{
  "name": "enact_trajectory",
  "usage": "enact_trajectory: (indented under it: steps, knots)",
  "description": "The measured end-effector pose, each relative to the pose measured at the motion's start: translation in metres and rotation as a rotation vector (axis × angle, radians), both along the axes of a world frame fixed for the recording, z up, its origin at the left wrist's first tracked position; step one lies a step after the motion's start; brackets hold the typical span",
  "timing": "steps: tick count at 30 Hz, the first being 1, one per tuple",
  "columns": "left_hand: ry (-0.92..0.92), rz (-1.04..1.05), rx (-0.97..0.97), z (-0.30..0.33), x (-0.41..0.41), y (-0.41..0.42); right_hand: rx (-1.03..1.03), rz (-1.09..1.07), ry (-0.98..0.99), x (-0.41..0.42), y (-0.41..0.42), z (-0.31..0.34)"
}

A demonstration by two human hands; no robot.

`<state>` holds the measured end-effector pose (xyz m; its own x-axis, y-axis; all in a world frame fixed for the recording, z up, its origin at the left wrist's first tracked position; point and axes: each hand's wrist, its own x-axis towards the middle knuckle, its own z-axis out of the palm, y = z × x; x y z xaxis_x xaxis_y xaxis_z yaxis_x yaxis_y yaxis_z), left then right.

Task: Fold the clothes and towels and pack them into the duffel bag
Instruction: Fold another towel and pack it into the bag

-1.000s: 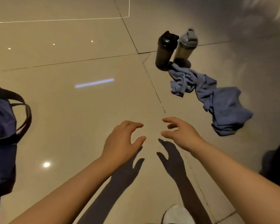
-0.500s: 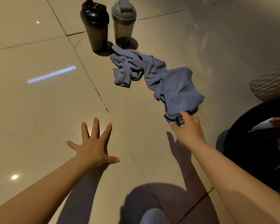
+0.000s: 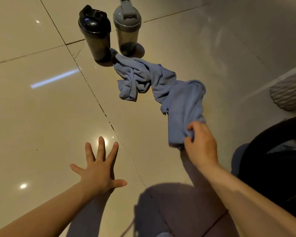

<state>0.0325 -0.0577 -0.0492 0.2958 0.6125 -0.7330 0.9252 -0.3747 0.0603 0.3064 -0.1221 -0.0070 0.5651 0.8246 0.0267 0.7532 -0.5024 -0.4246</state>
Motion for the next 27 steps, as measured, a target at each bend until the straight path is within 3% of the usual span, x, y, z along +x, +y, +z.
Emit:
enact_trajectory:
  steps: [4, 7, 12, 17, 23, 27]
  knots:
    - [-0.02, 0.011, -0.013, 0.004, 0.001, 0.001, -0.128, 0.432, -0.076, -0.056, -0.069, -0.016]
    - [-0.018, 0.017, -0.007, 0.003, 0.001, 0.002, -0.16, 0.54, -0.106, -0.086, -0.105, -0.028]
    - [-0.048, -0.006, 0.014, 0.005, -0.005, 0.006, -0.23, 0.537, -0.056, -0.1, -0.131, -0.018]
    - [-0.022, -0.083, 0.077, 0.002, -0.013, 0.005, -0.066, 0.249, -0.133, -0.091, -0.119, 0.0]
    - [0.002, -0.11, 0.123, 0.0, -0.007, 0.005, -0.582, 0.348, 0.119, -0.096, -0.092, -0.017]
    - [-0.051, -0.231, 0.142, 0.026, 0.004, -0.013, -0.529, 0.334, 0.14, -0.071, -0.106, -0.003]
